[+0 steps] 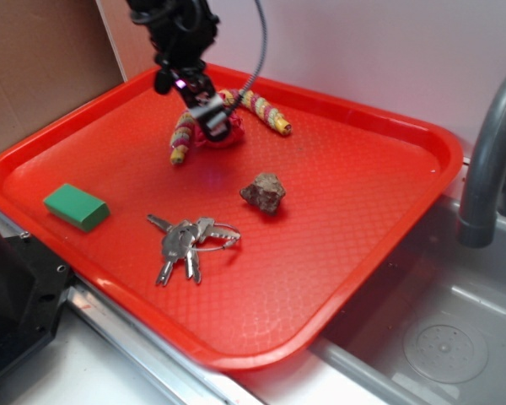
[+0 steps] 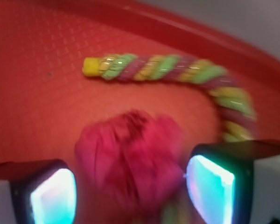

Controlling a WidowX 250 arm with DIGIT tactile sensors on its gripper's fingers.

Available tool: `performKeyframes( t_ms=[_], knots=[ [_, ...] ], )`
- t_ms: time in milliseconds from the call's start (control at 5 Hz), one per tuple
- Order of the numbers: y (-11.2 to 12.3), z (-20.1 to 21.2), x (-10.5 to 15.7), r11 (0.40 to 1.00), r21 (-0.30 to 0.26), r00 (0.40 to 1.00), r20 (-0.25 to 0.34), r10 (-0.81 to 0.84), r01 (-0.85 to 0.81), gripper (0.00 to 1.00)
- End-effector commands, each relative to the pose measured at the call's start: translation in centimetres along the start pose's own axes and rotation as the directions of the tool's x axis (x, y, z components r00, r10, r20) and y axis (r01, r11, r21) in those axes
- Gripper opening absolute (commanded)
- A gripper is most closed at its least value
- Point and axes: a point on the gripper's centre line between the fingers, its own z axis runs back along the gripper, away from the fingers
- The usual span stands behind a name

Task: Grab the red paper.

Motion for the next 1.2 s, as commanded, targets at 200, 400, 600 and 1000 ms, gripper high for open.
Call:
performKeyframes(
  t_ms=[200, 400, 600, 1000],
  knots=[
    [-0.7, -2.3, 2.1, 0.997, -0.011, 0.996, 0.035, 0.079, -0.078, 0.0],
    [-0.5, -1.3, 1.8, 0.99, 0.013, 0.989, 0.033, 0.142, -0.142, 0.0],
    [0.0, 3.8, 2.0, 0.957, -0.009, 0.956, 0.018, 0.291, -0.291, 0.0],
    [-0.1, 14.9, -1.5, 0.717, -0.051, 0.717, -0.118, 0.687, -0.695, 0.0]
  ],
)
